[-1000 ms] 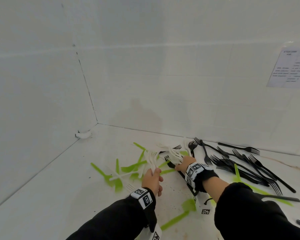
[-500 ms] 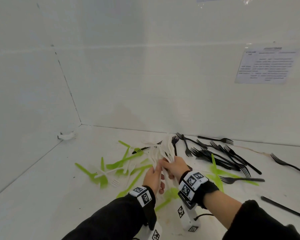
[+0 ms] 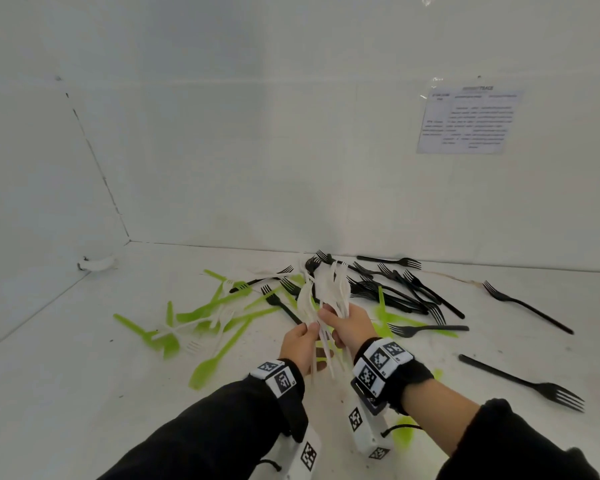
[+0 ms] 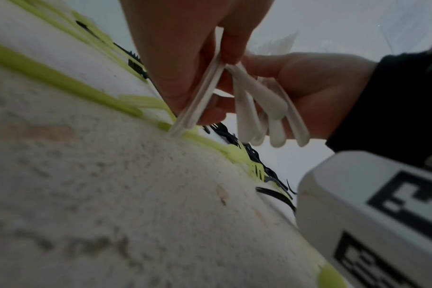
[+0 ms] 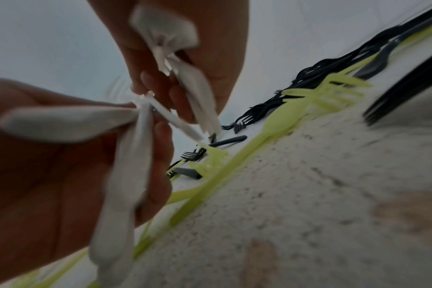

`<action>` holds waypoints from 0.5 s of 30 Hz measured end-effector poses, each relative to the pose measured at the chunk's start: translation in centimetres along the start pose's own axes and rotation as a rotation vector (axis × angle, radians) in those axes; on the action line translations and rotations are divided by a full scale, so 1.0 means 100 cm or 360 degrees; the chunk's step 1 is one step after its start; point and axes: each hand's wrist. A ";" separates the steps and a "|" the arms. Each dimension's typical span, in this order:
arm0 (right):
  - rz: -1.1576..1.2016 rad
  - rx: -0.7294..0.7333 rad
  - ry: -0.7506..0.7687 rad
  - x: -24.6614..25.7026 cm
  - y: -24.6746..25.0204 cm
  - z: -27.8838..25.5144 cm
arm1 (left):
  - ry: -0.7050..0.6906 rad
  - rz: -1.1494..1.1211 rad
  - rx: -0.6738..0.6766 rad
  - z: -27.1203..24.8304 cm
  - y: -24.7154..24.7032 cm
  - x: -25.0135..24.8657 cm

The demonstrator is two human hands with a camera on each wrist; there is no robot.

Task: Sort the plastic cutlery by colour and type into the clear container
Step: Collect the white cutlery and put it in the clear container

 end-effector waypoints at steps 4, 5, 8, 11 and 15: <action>0.0072 -0.0073 0.0060 -0.007 0.016 -0.010 | -0.0028 -0.0047 -0.0084 -0.009 -0.016 0.004; 0.0097 -0.0061 0.0057 -0.008 0.020 -0.012 | -0.0042 -0.0051 -0.0103 -0.011 -0.020 0.005; 0.0087 -0.0008 0.0062 -0.010 0.029 -0.019 | -0.0060 -0.0091 -0.0115 -0.015 -0.030 0.007; -0.0062 -0.0032 0.0102 -0.012 0.034 -0.021 | -0.0115 -0.0132 -0.0141 -0.018 -0.041 0.008; -0.0169 -0.0102 0.0208 -0.009 0.037 -0.027 | -0.0196 -0.0183 -0.0179 -0.021 -0.055 0.010</action>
Point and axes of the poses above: each hand's wrist, its own z-axis towards the middle knuckle, its own y-axis out of the back of the hand, x = y × z, and after that the axes turned 8 degrees about y, right-handed
